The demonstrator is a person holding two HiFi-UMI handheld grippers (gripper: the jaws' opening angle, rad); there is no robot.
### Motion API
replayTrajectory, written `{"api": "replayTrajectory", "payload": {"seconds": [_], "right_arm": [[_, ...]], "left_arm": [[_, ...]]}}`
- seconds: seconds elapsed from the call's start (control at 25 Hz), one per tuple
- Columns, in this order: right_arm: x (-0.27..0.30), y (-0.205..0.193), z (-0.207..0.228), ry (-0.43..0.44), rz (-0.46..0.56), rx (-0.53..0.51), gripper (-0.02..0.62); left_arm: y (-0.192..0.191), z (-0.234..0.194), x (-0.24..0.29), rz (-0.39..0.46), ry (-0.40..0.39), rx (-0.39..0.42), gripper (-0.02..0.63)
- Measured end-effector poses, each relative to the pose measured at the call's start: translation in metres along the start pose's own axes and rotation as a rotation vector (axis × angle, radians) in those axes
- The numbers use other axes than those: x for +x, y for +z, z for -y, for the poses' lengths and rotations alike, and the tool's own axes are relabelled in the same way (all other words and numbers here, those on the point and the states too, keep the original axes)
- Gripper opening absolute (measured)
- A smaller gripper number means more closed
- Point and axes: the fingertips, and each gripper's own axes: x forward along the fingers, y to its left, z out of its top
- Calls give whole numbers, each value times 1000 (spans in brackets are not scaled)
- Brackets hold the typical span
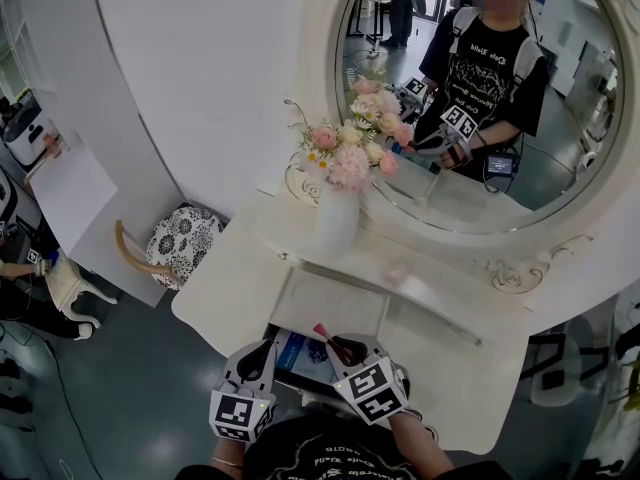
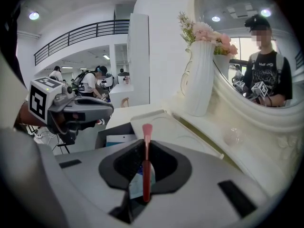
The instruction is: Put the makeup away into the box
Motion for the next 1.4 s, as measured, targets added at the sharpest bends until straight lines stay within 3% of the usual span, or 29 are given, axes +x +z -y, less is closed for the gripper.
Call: {"api": "replayTrajectory", "payload": {"seconds": [1.4], "right_arm": [[28,-38,-35,95,-140,-48,51]], "left_arm": [[-7,-12,-6,-5,5,0,15]]}}
